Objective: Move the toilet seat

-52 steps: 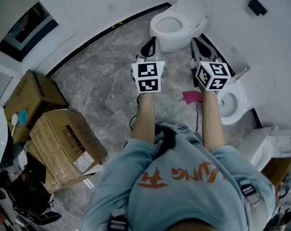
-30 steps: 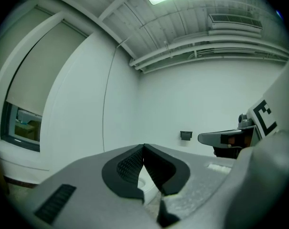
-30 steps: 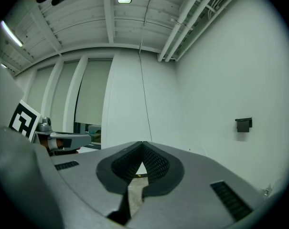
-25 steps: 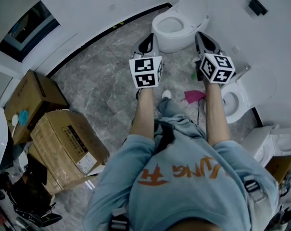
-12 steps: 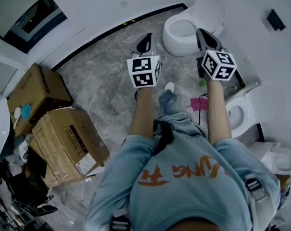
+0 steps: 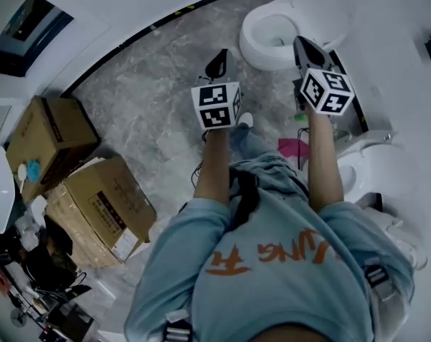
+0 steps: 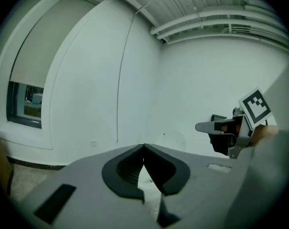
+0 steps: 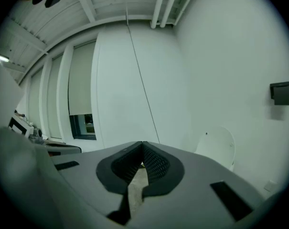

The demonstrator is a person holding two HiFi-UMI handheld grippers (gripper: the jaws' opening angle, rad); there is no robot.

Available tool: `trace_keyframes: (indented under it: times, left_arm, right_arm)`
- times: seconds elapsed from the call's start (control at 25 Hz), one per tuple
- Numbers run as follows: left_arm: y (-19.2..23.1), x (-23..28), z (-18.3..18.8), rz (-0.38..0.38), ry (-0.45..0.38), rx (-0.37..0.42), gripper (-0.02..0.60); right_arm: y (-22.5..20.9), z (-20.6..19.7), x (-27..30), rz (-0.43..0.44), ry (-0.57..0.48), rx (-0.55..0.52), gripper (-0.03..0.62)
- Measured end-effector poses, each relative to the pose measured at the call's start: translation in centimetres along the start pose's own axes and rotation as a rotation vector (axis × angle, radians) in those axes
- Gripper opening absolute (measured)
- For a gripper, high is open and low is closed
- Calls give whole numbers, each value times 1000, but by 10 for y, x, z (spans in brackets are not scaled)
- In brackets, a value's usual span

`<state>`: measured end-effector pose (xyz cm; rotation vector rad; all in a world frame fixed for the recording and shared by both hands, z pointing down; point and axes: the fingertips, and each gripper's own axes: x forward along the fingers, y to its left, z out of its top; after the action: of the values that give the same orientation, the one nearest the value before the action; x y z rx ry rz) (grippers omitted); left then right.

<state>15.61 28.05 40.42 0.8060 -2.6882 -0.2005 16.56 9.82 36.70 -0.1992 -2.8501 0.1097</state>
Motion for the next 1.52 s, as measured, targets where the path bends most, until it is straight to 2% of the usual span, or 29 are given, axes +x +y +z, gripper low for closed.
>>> trace_keyframes:
  times: [0.2,0.36,0.6,0.76,1.0,1.24,1.36,1.52]
  left_arm:
    - [0,88,1,-25,80,16,2]
    - [7,140,14,-14,91,30,2]
    - [-20,194,32,-95,102,94,2]
    - [-41,228,31,-160,139,138,2]
    - [-61,299,34,-283,194,203,2]
    - [-86,383,63,-444,221,290,2]
    - [-94,415,49,-518,284,322,2]
    - [-97,440,16,-629,380,358,2]
  right_arm:
    - [-66,-5,66,-37,52,66,-1]
    - [-93,-2,111,-27,63,99,0]
    - [-146,-1,126,-92,45,180,0]
    - [-183,-5,124,-154,29,223,0]
    - [-242,-5,131,-292,8,273,0]
    - [-301,4,148,-456,-33,345,0]
    - [-311,-10,163,-505,-15,379,0]
    - [-309,-51,174,-568,32,453,0]
